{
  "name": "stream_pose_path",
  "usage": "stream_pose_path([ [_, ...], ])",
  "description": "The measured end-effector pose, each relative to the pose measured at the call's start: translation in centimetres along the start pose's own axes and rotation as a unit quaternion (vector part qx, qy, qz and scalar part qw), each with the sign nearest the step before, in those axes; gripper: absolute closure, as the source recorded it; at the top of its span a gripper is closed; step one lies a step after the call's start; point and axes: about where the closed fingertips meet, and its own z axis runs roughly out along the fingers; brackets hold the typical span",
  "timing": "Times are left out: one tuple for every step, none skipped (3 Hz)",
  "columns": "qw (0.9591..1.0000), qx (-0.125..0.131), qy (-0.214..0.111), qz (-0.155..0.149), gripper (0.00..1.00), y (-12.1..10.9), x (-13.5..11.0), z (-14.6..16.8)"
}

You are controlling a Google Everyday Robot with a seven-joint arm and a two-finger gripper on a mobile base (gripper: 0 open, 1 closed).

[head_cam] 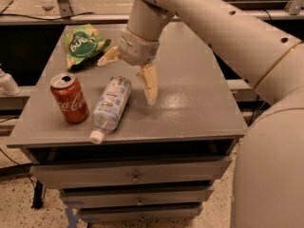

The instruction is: Pick blue plastic bottle

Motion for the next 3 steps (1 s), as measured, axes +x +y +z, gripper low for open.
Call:
stream_pose_path([
  [0.9997,-0.019,0.012,-0.013,0.0,-0.4,0.6,2.0],
  [0.9992,-0.036,0.015,-0.012,0.0,-0.2,1.2,3.9],
  [0.9988,-0.045,0.018,-0.007,0.16,-0.2,1.8,4.5],
])
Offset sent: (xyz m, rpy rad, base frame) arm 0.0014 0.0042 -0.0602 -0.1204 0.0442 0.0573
